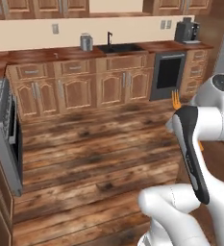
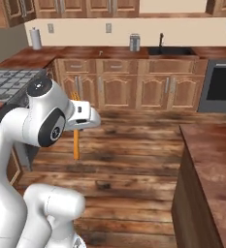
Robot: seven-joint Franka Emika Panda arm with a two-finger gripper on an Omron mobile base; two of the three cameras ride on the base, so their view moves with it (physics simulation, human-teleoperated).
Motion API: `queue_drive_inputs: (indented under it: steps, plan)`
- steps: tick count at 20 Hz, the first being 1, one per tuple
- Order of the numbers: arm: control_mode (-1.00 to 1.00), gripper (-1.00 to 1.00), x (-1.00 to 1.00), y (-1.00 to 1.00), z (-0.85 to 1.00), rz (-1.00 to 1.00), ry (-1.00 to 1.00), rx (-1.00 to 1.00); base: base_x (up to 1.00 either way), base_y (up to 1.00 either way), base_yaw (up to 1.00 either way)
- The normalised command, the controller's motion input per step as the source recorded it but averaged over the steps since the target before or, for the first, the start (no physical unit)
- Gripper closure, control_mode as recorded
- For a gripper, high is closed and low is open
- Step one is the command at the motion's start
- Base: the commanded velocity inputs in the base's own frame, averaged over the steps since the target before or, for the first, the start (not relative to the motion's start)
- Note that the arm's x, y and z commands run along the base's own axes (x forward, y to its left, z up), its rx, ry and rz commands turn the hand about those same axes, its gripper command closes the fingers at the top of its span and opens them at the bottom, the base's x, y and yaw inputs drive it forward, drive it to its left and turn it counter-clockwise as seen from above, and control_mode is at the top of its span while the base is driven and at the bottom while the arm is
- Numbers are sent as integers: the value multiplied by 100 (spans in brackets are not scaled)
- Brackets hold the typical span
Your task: Take the fork and place it on the left side of the plate. Then take the spoon and place it on the right side of the plate. Make sure they're directly next to the plate.
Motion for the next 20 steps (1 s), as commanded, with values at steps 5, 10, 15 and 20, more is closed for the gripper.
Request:
queue_drive_inputs:
  steps: [5,10,15,20]
  plan:
    - [100,100,0,0,0,0,0,0,-100,-57,-10]
    - [100,100,0,0,0,0,0,0,-100,-67,-11]
    - [100,100,0,0,0,0,0,0,-100,-75,-12]
    - [100,100,0,0,0,0,0,0,-100,-80,-11]
